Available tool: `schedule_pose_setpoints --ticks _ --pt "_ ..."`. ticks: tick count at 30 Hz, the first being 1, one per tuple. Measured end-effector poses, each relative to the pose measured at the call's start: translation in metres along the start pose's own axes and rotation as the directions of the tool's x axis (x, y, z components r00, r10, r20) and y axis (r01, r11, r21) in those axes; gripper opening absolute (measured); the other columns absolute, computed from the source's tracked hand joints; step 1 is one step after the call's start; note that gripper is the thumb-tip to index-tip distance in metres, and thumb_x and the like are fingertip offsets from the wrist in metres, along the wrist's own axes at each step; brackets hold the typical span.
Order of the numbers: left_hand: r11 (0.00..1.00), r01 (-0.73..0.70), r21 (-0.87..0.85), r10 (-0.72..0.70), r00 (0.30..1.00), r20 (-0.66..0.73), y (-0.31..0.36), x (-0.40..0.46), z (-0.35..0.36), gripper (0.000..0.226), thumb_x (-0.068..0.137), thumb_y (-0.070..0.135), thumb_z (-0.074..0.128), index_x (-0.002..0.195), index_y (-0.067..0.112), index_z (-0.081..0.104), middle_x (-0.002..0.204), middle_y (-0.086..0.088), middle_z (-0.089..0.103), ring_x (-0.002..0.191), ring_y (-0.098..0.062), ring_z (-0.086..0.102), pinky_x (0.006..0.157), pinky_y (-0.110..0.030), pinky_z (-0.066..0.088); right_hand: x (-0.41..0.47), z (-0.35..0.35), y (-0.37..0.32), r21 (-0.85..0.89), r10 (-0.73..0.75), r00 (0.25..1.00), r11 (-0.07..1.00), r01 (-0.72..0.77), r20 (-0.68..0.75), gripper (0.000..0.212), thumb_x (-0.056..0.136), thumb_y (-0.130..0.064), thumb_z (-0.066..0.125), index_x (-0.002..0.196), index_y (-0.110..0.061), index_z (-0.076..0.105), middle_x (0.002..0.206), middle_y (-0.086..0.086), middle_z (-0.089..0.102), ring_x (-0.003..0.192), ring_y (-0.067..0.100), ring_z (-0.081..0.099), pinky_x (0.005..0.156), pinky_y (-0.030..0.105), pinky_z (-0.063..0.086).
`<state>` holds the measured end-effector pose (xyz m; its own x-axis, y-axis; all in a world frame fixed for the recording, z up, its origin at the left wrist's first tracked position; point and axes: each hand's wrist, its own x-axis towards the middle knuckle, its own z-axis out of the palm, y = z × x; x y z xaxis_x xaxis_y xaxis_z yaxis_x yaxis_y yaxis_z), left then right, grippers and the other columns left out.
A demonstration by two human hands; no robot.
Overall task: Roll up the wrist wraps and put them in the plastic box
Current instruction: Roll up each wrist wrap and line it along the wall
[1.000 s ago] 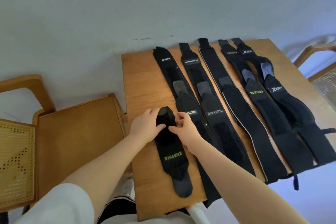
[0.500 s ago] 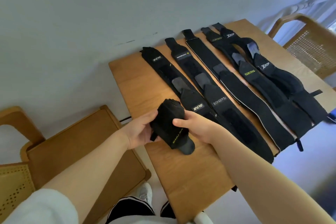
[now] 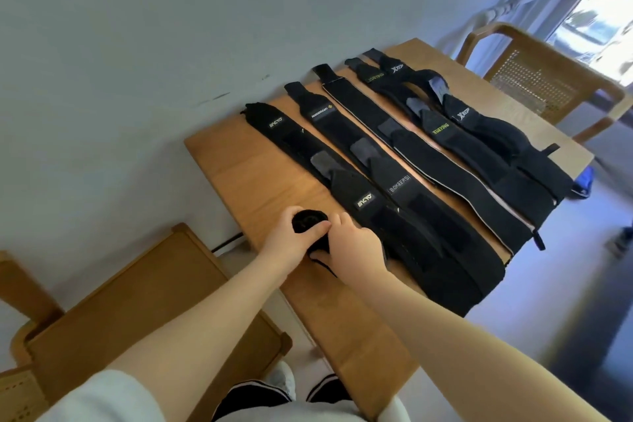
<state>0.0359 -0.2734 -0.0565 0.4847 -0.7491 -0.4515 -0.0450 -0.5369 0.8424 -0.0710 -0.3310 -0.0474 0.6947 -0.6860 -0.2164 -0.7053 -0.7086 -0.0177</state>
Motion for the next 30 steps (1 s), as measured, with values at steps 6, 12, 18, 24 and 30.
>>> schedule_pose_setpoints --ticks 6,12,18,24,30 --pt "0.948 -0.231 0.219 0.207 0.970 0.128 0.005 -0.003 -0.017 0.034 0.089 0.028 0.063 0.122 0.026 0.052 0.111 0.008 0.054 0.106 -0.016 0.054 0.089 -0.040 0.052 -0.006 -0.016 0.025 -0.042 -0.224 0.974 0.973 0.226 0.029 0.036 0.094 -0.013 0.049 0.128 -0.013 0.039 0.111 0.001 0.059 0.096 0.025 0.062 0.069 0.029 0.035" --pt "0.863 -0.401 0.307 0.367 0.915 0.166 -0.002 -0.012 -0.008 0.032 0.084 0.011 0.065 0.110 0.028 0.057 0.116 0.008 0.053 0.108 -0.010 0.048 0.090 -0.023 0.039 -0.003 -0.037 0.059 0.002 -0.328 0.945 0.945 0.328 0.011 0.024 0.094 -0.013 0.048 0.113 -0.023 0.058 0.104 -0.004 0.065 0.098 0.021 0.058 0.088 0.029 0.036" --pt "0.805 -0.466 0.366 0.393 0.882 0.260 -0.014 -0.021 0.022 0.029 0.079 0.004 0.067 0.104 0.018 0.060 0.128 0.014 0.037 0.115 -0.009 0.042 0.096 -0.019 0.037 -0.008 -0.042 0.077 -0.046 -0.532 0.825 0.835 0.549 0.190 0.039 0.094 -0.012 0.049 0.130 -0.025 0.048 0.124 -0.001 0.049 0.093 0.022 0.058 0.073 0.030 0.046" --pt "0.802 -0.421 0.423 0.405 0.905 0.132 -0.031 -0.032 0.038 0.021 0.080 0.003 0.068 0.096 0.012 0.059 0.128 0.009 0.040 0.115 -0.007 0.041 0.090 0.001 0.026 -0.003 -0.047 0.086 0.043 -0.595 0.786 0.801 0.597 0.166 0.028 0.097 -0.015 0.047 0.122 -0.023 0.057 0.116 0.000 0.059 0.104 0.019 0.056 0.092 0.031 0.042" --pt "0.816 -0.374 0.442 0.409 0.912 0.016 -0.034 -0.041 0.053 0.020 0.080 0.000 0.064 0.096 0.011 0.059 0.134 0.003 0.045 0.118 -0.009 0.041 0.092 0.004 0.019 0.014 -0.049 0.078 0.471 -0.618 0.774 0.729 0.497 0.140 0.021 0.091 -0.009 0.059 0.106 -0.017 0.071 0.102 -0.004 0.068 0.094 0.008 0.059 0.090 0.023 0.046"
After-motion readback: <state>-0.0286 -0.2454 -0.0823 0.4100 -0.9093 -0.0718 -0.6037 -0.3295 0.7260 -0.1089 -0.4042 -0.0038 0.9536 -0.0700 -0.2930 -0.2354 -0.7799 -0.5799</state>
